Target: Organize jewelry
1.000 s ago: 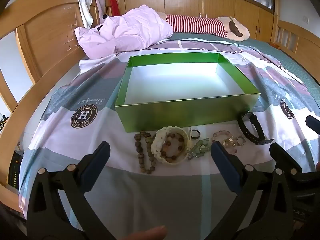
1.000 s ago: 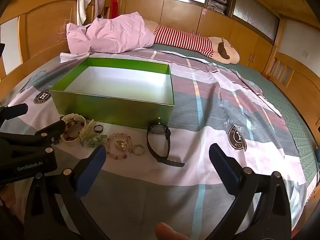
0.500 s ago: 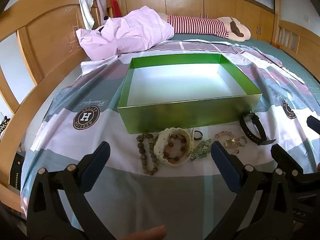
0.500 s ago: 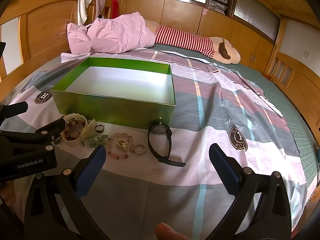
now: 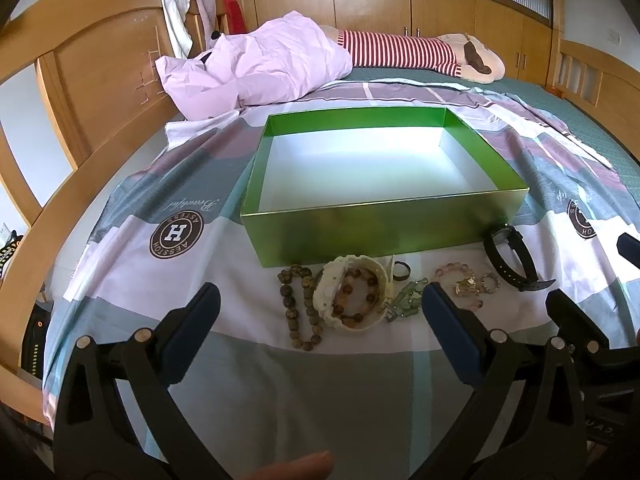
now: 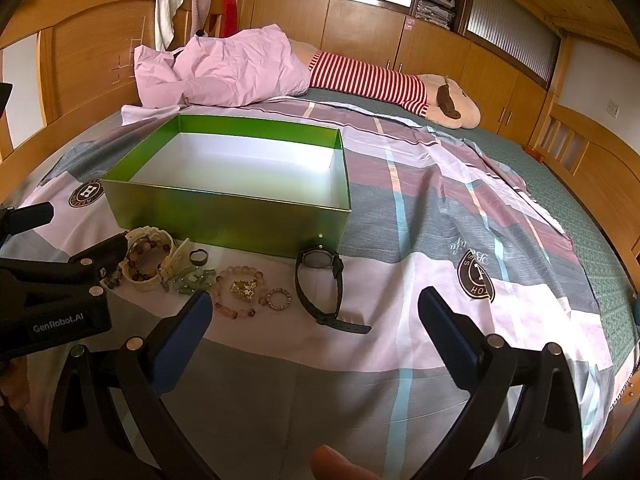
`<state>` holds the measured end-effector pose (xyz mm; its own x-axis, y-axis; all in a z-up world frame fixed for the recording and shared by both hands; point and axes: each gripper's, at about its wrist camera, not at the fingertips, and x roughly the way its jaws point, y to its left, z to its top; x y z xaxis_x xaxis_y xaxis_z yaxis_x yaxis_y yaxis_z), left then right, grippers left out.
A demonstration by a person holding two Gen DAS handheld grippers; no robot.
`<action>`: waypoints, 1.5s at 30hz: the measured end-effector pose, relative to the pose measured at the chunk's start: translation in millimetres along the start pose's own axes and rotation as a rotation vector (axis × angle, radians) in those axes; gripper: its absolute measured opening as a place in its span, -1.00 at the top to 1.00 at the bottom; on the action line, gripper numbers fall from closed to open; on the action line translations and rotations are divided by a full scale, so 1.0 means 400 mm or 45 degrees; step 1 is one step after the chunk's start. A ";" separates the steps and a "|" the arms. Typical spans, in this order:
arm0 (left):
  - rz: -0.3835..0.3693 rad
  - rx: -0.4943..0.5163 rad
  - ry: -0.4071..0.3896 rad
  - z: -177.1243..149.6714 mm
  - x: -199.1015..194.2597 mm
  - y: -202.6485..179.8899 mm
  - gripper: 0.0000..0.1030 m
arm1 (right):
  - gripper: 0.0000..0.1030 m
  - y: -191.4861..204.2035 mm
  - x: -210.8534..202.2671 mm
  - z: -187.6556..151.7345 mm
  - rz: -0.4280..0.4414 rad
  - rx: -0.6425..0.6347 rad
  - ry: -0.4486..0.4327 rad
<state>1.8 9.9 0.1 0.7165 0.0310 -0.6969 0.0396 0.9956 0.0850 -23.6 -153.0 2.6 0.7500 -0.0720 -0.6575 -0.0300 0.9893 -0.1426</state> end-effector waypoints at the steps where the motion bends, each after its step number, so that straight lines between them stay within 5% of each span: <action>1: 0.000 -0.001 0.000 0.000 0.000 0.001 -0.93 | -0.95 0.001 -0.001 0.000 -0.001 -0.001 0.000; 45: 0.004 -0.009 0.029 -0.009 0.016 -0.010 -0.93 | -0.95 0.006 0.006 -0.001 -0.002 -0.004 0.000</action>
<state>3.9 6.4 -7.3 0.7005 0.0362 -0.7128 0.0321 0.9961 0.0822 -22.1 -151.0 0.6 0.7501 -0.0733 -0.6573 -0.0308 0.9889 -0.1454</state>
